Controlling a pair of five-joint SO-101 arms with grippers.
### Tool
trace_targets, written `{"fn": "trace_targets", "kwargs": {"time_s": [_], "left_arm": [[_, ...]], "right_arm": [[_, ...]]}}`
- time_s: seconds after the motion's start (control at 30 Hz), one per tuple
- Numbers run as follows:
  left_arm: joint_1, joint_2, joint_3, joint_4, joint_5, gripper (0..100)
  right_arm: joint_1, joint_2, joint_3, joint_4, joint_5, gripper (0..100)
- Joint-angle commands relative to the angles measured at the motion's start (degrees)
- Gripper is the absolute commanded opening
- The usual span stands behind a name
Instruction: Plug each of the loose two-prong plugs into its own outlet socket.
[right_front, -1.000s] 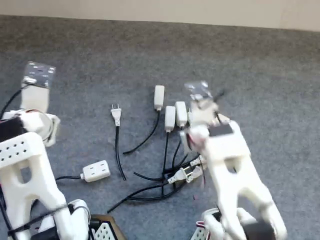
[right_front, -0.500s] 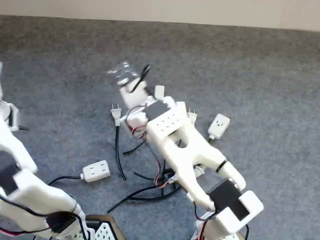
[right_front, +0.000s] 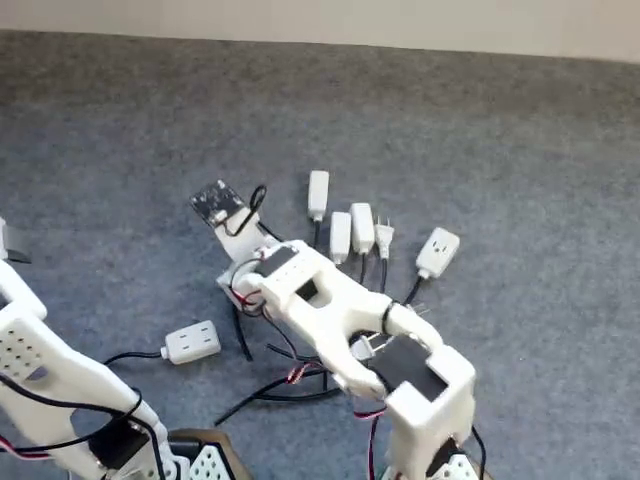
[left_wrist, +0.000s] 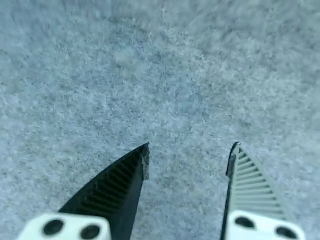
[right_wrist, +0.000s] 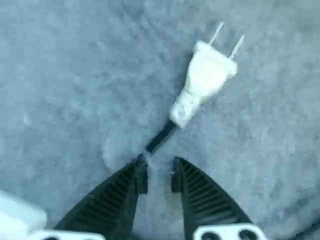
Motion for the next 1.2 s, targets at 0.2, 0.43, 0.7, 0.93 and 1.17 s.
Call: {"fn": "trace_targets", "kwargs": {"time_s": [0.2, 0.43, 0.7, 0.93, 1.17], "left_arm": [[2.24, -0.31, -2.51, 0.53, 0.62, 26], [4.09, -0.31, -2.33, 0.53, 0.7, 26], [5.58, -0.31, -2.33, 0.53, 0.88, 26], [6.11, -0.31, -1.1, 0.62, 0.79, 26], [5.85, -0.66, -1.1, 0.97, 0.79, 26]], "right_arm": [[1.1, 1.27, -9.89, -0.92, -6.33, 10.1], [2.24, -0.22, -10.24, -1.27, -12.04, 10.1], [2.07, 3.47, -10.42, -4.7, -12.04, 10.1], [2.07, 7.34, -11.91, -8.84, -12.04, 10.1], [2.24, 15.96, -23.25, 3.56, -12.04, 1.5]]}}
